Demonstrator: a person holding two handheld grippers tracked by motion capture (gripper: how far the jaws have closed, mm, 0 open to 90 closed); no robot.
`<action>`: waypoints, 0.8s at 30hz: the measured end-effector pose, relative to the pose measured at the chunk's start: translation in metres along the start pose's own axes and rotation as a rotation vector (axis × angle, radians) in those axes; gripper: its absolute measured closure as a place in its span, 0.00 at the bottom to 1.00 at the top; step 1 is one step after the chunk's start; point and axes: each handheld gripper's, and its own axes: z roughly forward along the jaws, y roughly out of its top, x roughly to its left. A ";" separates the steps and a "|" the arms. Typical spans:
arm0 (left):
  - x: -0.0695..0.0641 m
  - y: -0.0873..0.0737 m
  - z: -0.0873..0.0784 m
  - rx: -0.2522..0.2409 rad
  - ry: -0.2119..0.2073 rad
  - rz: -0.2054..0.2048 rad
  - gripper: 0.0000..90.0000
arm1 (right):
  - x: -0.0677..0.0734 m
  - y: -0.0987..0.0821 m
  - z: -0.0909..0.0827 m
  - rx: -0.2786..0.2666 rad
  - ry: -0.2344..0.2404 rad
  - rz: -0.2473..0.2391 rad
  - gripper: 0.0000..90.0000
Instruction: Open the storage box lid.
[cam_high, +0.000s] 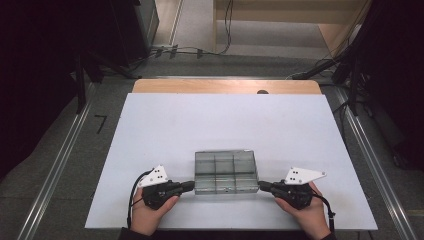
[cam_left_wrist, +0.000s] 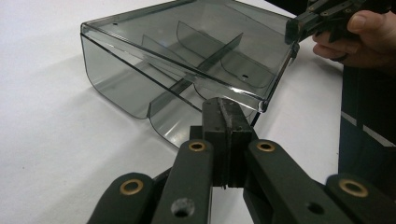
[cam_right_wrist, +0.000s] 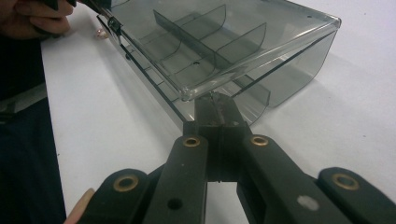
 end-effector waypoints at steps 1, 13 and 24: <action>0.000 0.000 0.000 -0.003 -0.001 0.000 1.00 | 0.000 0.000 0.000 -0.004 -0.002 -0.002 0.98; -0.003 0.003 0.000 -0.040 -0.011 0.011 1.00 | 0.001 0.005 -0.006 -0.055 -0.010 0.001 0.98; -0.006 0.007 0.000 -0.076 -0.007 0.030 1.00 | 0.000 0.007 -0.009 -0.085 -0.010 0.008 0.98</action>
